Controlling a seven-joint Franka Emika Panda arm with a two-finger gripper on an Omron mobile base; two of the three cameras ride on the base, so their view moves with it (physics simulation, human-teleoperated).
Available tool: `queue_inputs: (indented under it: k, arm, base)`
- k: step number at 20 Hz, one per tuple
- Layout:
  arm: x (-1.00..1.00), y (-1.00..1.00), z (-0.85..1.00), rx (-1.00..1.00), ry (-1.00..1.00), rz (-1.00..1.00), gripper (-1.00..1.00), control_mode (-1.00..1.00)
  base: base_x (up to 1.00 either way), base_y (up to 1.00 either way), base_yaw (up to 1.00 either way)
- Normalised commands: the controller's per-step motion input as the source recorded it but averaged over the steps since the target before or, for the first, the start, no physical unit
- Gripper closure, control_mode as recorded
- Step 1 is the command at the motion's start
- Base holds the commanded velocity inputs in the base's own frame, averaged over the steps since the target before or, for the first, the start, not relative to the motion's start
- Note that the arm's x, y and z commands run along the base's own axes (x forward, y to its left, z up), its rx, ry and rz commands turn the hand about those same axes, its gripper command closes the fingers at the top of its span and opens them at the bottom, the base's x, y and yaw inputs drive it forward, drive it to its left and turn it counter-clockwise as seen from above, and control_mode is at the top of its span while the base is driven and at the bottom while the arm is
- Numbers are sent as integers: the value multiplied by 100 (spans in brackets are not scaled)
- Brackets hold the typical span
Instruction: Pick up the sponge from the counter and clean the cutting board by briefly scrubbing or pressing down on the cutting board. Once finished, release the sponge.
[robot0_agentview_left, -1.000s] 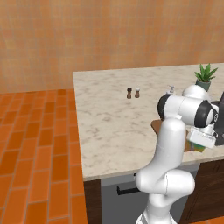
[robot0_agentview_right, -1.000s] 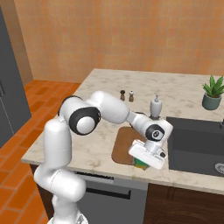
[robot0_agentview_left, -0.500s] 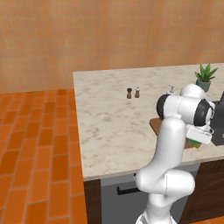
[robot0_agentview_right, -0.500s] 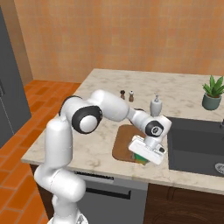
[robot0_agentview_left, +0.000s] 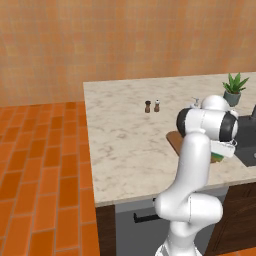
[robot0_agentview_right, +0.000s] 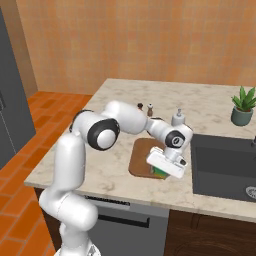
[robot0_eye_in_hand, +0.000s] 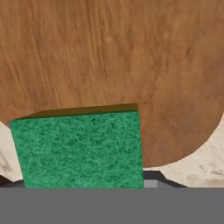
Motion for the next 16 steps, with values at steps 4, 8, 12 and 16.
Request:
queue_inputs:
  k: [4,8,12,16]
  arm:
    - [70,6,-14,0,2,0,100,-100]
    - [42,4,-10,0,1,0,100,-100]
    - [0,0,6,0,6,0,100,-100]
    - [8,0,2,0,9,0,100,-100]
  base:
    - [0,0,0]
    - [0,0,0]
    - [0,0,0]
    - [0,0,0]
